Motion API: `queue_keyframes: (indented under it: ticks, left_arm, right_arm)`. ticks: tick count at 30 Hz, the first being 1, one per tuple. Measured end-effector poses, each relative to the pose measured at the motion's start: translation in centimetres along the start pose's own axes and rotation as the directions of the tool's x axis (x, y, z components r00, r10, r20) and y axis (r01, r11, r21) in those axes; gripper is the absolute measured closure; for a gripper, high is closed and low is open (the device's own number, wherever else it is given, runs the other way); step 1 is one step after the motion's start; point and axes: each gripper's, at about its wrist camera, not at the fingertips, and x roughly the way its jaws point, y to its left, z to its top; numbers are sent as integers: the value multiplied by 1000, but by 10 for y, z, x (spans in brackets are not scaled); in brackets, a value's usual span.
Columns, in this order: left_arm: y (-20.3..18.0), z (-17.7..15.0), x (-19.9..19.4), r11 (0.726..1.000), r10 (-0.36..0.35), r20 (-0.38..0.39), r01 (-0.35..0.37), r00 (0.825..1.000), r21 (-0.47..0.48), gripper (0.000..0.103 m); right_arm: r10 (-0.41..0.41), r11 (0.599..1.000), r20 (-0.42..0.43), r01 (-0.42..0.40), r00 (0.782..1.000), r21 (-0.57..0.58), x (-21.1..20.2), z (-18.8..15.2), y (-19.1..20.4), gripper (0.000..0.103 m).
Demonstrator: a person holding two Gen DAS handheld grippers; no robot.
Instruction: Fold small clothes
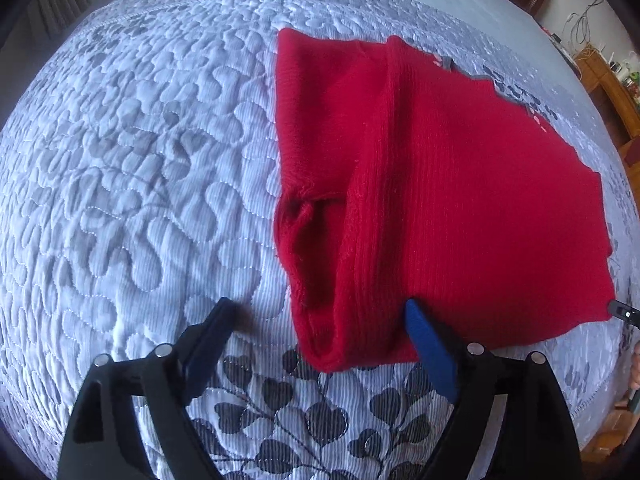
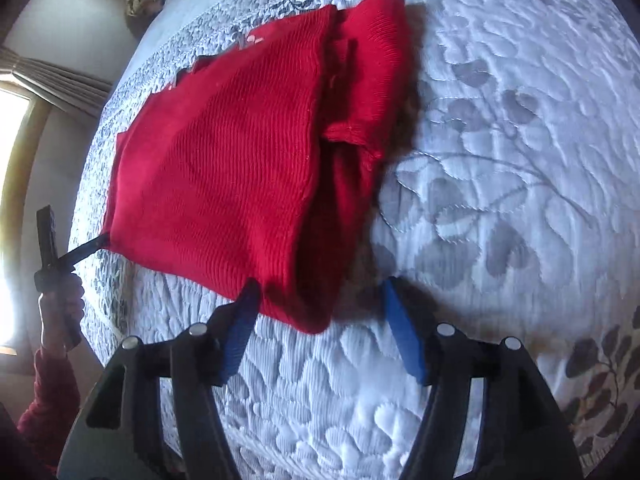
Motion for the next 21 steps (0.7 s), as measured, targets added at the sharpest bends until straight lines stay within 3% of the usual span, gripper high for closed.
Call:
queue_keyframes:
  ticks: [1, 2, 3, 4, 5, 6, 7, 10, 15, 21]
  left_arm:
    - [-4, 2, 1, 1000, -2, 4, 2, 1000, 2, 17]
    - [-6, 4, 1, 1000, -13, 4, 13, 1000, 11, 28]
    - [-9, 5, 1, 1000, -23, -1, 23, 1000, 17, 39]
    - [-10, 6, -1, 999, -46, -8, 46, 999, 13, 49]
    - [-9, 8, -2, 994, -106, -25, 105, 994, -9, 76]
    - [-6, 9, -1, 989, -143, -37, 141, 989, -41, 90]
    - [1, 9, -2, 978, -187, -43, 183, 981, -96, 90]
    - [13, 3, -14, 964, -224, -12, 220, 974, -152, 92]
    - [10, -23, -54, 954, -266, 31, 268, 963, -134, 93]
    - [11, -93, -102, 948, -300, 17, 300, 954, -103, 93]
  right_arm:
    - [10, 1000, 6, -10, 1000, 4, 4, 4, 3, 50]
    - [13, 1000, 7, -13, 1000, 4, 5, 6, 3, 66]
    - [29, 1000, 3, -29, 1000, 6, 9, 10, 6, 71]
    - [47, 999, -5, -47, 999, 19, 11, 12, 6, 84]
    - [59, 998, -10, -59, 998, 28, 13, 13, 6, 91]
    - [74, 996, -18, -73, 997, 41, 16, 14, 8, 91]
    - [67, 997, -15, -66, 998, 46, 16, 15, 10, 92]
    - [84, 995, 17, -85, 996, 47, 0, 9, 15, 94]
    - [109, 993, 45, -110, 993, 30, -42, -18, 23, 95]
    - [92, 996, 14, -91, 996, -19, -76, -83, 41, 95]
